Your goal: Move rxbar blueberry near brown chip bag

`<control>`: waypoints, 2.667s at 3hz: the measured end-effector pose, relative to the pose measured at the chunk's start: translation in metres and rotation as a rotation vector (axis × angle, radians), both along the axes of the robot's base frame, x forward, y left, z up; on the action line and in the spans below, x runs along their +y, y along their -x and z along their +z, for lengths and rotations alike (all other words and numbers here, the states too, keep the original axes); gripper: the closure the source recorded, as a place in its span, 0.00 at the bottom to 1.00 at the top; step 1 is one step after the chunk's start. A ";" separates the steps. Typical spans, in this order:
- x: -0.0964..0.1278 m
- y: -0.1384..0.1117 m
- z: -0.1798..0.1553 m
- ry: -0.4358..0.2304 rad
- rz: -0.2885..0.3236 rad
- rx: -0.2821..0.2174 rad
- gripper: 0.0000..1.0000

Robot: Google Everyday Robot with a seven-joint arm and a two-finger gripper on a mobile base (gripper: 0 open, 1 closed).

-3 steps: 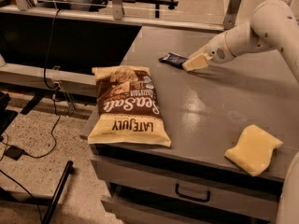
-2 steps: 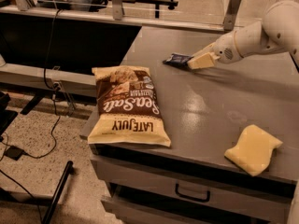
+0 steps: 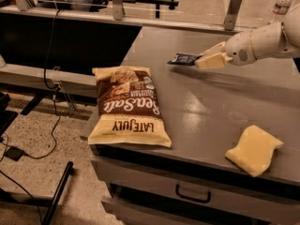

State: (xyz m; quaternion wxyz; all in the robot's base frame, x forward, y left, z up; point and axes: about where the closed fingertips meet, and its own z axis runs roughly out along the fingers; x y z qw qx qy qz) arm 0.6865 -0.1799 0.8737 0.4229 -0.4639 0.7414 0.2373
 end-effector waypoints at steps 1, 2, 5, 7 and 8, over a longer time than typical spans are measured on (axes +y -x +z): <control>0.001 0.019 0.010 -0.028 0.041 -0.019 1.00; 0.004 0.036 0.017 -0.044 0.081 -0.036 1.00; -0.003 0.090 0.006 -0.085 0.175 0.000 1.00; -0.008 0.111 -0.015 -0.049 0.228 0.043 1.00; -0.006 0.116 -0.018 -0.047 0.260 0.048 1.00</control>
Offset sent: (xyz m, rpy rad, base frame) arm -0.0570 0.0018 0.0286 0.0610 -0.0615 0.1163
